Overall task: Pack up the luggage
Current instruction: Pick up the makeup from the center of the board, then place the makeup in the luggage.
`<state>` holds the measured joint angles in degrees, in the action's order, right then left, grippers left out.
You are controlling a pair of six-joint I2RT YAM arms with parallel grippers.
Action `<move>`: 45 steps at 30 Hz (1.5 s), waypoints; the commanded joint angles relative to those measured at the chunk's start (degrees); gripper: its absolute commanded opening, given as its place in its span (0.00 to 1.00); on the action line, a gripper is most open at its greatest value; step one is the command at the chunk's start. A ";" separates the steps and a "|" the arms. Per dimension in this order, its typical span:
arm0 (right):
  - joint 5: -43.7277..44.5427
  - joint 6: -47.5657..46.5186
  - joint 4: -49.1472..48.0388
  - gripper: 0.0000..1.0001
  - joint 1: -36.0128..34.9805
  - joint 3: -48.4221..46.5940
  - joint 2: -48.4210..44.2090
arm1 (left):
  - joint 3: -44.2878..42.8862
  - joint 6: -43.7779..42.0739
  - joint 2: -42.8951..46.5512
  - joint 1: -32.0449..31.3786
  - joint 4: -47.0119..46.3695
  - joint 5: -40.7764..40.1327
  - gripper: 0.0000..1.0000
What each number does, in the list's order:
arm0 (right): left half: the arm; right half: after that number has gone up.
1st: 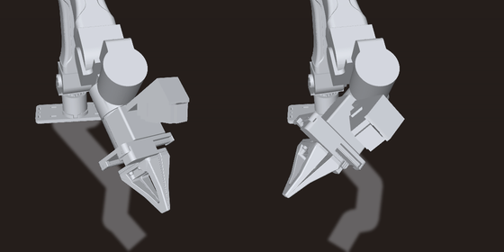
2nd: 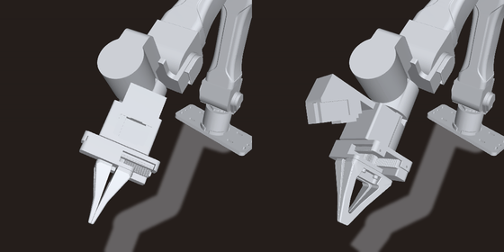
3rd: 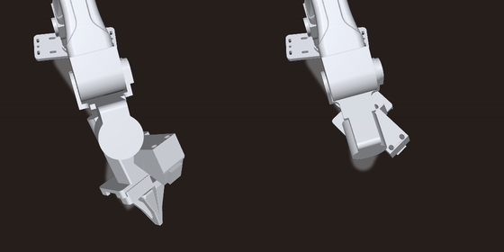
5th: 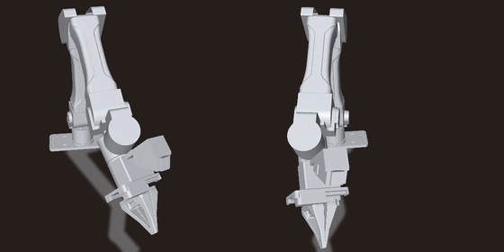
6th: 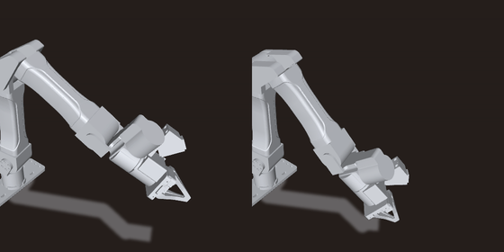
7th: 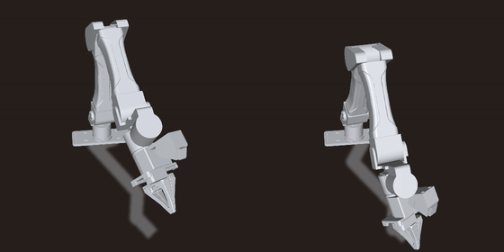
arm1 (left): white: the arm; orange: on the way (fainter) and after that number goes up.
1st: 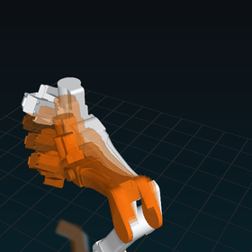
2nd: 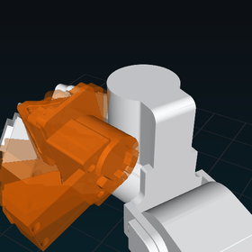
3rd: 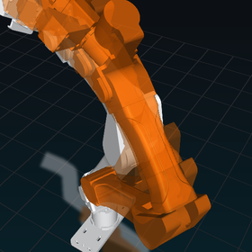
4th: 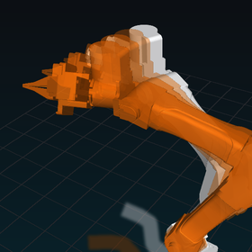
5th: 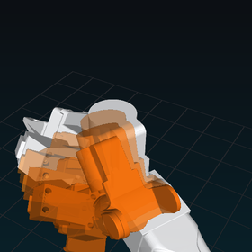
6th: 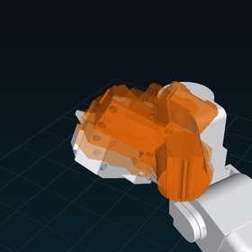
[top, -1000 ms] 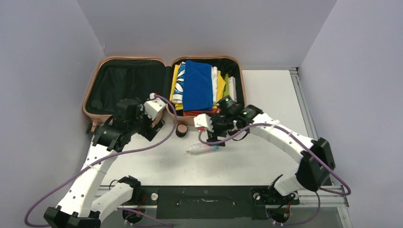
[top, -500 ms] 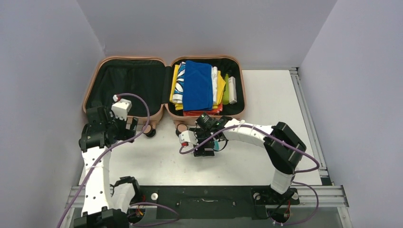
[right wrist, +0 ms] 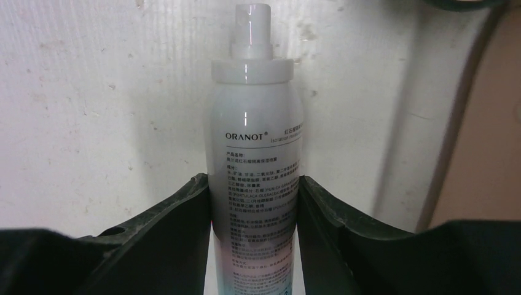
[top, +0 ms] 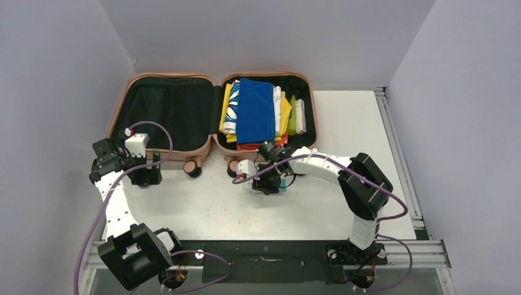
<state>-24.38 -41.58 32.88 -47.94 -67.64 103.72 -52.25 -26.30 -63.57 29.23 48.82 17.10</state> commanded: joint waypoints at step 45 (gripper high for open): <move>-3.77 -19.90 13.55 0.67 19.45 -23.93 -1.41 | 3.95 0.48 -3.70 1.31 -7.32 -7.54 0.96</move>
<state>-26.09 -60.51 45.01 -28.88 -88.99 105.62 -48.53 -26.09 -67.13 30.17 44.56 10.39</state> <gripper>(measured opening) 0.622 0.961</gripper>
